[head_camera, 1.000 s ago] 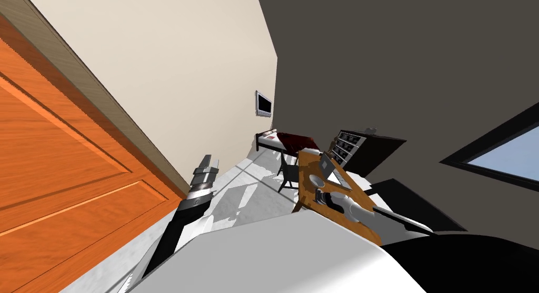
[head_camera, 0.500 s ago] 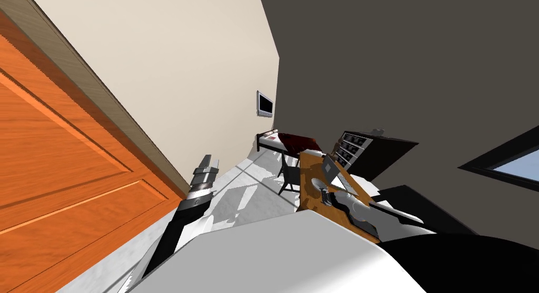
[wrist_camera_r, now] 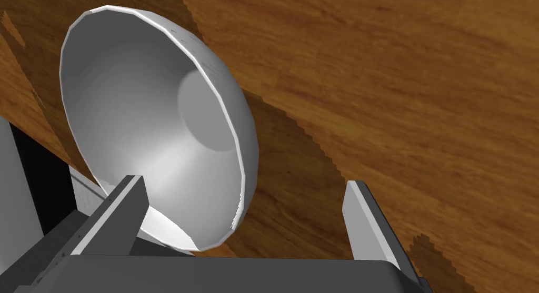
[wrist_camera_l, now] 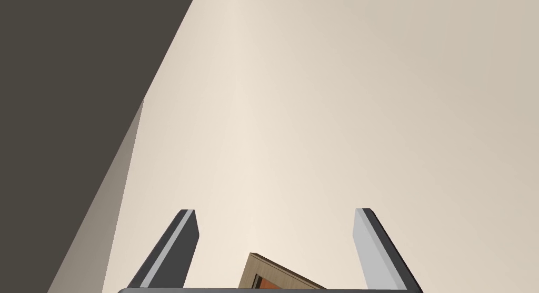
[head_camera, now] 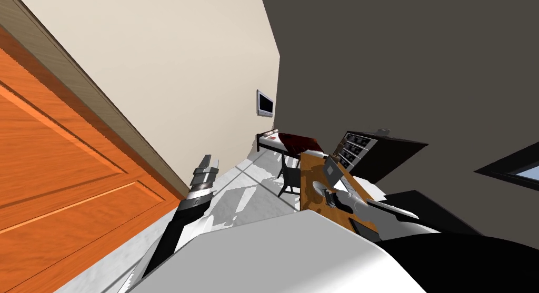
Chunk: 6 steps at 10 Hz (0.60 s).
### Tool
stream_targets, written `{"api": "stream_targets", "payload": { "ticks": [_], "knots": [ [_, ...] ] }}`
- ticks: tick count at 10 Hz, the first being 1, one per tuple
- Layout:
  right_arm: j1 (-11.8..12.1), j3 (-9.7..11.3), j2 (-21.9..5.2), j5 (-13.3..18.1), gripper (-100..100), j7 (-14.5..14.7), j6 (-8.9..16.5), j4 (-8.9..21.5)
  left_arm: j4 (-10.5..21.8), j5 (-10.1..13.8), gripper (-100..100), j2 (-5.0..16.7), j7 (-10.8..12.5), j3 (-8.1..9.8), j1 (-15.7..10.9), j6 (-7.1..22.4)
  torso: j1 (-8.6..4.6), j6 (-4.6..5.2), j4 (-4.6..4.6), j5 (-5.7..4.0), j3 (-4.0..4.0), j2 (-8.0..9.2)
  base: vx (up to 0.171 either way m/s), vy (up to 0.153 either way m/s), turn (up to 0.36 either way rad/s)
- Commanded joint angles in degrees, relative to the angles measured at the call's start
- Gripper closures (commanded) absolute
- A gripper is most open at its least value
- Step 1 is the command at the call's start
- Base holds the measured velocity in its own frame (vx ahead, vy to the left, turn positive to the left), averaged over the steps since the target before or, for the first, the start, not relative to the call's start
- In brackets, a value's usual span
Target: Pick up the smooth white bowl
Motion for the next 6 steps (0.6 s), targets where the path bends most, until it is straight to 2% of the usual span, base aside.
{"api": "stream_targets", "payload": {
  "ticks": [1, 3, 4, 5, 6],
  "knots": [
    [-0.41, -0.03, 0.65, 0.17, -100, 1.5, -0.75, 1.93, 0.0, 0.0, 0, 0.0, 0.0, 0.0, 0.0, 0.0, 0.0, 0.0, 0.0, 0.0, 0.0, 0.0, 0.027, -0.031, 0.015],
    [-0.38, 0.33, 0.58, 0.28, -100, 1.14, -0.61, 1.73, 0.0, 0.0, 0, 0.0, 0.0, 0.0, 0.0, 0.0, 0.03, 0.0, 0.01, 0.01, 0.02, 0.04, 0.026, -0.028, 0.01],
    [-0.4, 0.34, 0.63, 0.29, 0, 1.29, -0.68, 1.86, 0.0, 0.0, 0, 0.0, 0.0, 0.0, 0.0, 0.0, 0.09, 0.01, 0.02, 0.02, 0.05, 0.09, 0.0, 0.0, 0.0],
    [-0.26, 1.09, 0.71, 2.34, -100, -1.59, 0.08, 1.72, 0.0, 0.0, 0, 0.0, 0.0, 0.0, 0.0, 0.0, 0.14, 0.01, 0.03, 0.03, 0.08, 0.14, -0.049, -0.023, 0.219],
    [-0.26, 1.09, 0.71, 2.34, -100, -2.8, 0.08, 1.72, 0.0, 0.0, 0, 0.0, 0.0, -0.01, -0.02, 0.0, 0.1, -0.05, 0.06, 0.03, 0.16, 0.28, -0.058, -0.037, 0.112]
  ]
}}
